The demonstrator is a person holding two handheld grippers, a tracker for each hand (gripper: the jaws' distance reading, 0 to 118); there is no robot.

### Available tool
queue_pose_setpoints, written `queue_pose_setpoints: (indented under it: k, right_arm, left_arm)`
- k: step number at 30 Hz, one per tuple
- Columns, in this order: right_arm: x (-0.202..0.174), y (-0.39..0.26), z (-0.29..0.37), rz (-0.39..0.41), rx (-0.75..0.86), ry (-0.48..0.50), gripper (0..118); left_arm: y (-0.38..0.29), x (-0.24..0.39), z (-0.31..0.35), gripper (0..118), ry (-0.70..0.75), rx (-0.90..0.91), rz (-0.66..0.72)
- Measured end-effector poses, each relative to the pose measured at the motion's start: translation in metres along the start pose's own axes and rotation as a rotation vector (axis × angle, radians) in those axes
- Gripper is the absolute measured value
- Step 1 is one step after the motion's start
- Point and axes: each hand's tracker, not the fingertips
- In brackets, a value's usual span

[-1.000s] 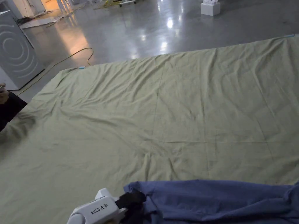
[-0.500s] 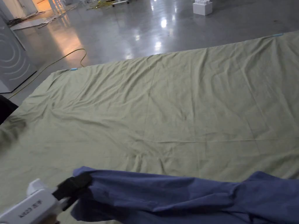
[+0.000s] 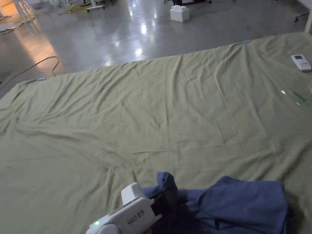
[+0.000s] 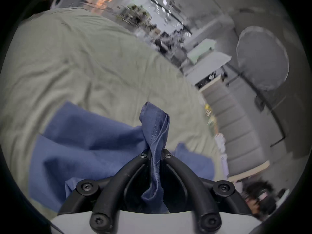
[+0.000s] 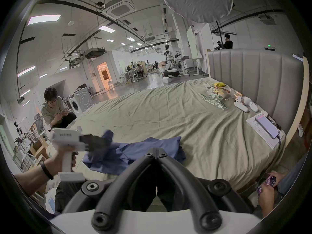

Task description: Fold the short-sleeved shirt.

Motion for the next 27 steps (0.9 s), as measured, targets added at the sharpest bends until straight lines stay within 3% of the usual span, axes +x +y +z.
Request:
queue_pose_setpoints:
  k: [1, 3, 5, 6, 9, 11, 12, 13, 15, 21, 22, 27]
  right_arm:
    - [0.003, -0.002, 0.001, -0.008, -0.003, -0.015, 0]
    - [0.009, -0.007, 0.003, -0.019, -0.016, -0.039, 0]
    - [0.013, -0.011, 0.003, -0.030, -0.022, -0.048, 0]
    - [0.015, -0.012, 0.003, -0.036, -0.027, -0.046, 0]
    - [0.017, -0.015, 0.002, -0.049, -0.031, -0.041, 0]
    - [0.017, -0.016, 0.000, -0.052, -0.037, -0.027, 0]
    - [0.015, -0.016, -0.001, -0.045, -0.038, -0.027, 0]
    - [0.014, -0.016, -0.001, -0.038, -0.038, -0.027, 0]
    - [0.015, -0.020, -0.002, -0.033, -0.042, -0.016, 0]
    - [0.009, -0.021, -0.002, 0.003, -0.060, -0.017, 0]
    - [0.009, -0.021, -0.002, 0.004, -0.063, -0.018, 0]
    - [0.008, -0.022, -0.002, -0.006, -0.074, -0.026, 0]
  left_arm:
    - [-0.005, 0.004, -0.013, 14, 0.046, -0.024, -0.051]
    - [-0.009, 0.010, -0.026, 51, 0.099, -0.043, -0.099]
    - [-0.004, 0.015, -0.015, 94, 0.027, -0.002, -0.086]
    - [0.000, 0.017, -0.003, 100, -0.033, 0.038, -0.088]
    - [0.015, 0.014, 0.035, 98, -0.138, 0.173, -0.106]
    - [0.021, 0.003, 0.049, 95, -0.078, 0.223, -0.042]
    - [0.022, -0.005, 0.053, 88, -0.041, 0.232, 0.029]
    - [0.020, -0.015, 0.052, 72, -0.049, 0.235, 0.080]
    - [0.014, -0.032, 0.035, 4, -0.057, 0.165, 0.164]
    - [-0.026, -0.016, -0.038, 1, -0.138, -0.118, 0.082]
    - [-0.030, -0.013, -0.048, 1, -0.096, -0.154, 0.076]
    - [-0.026, -0.004, -0.028, 1, -0.074, -0.042, -0.011]
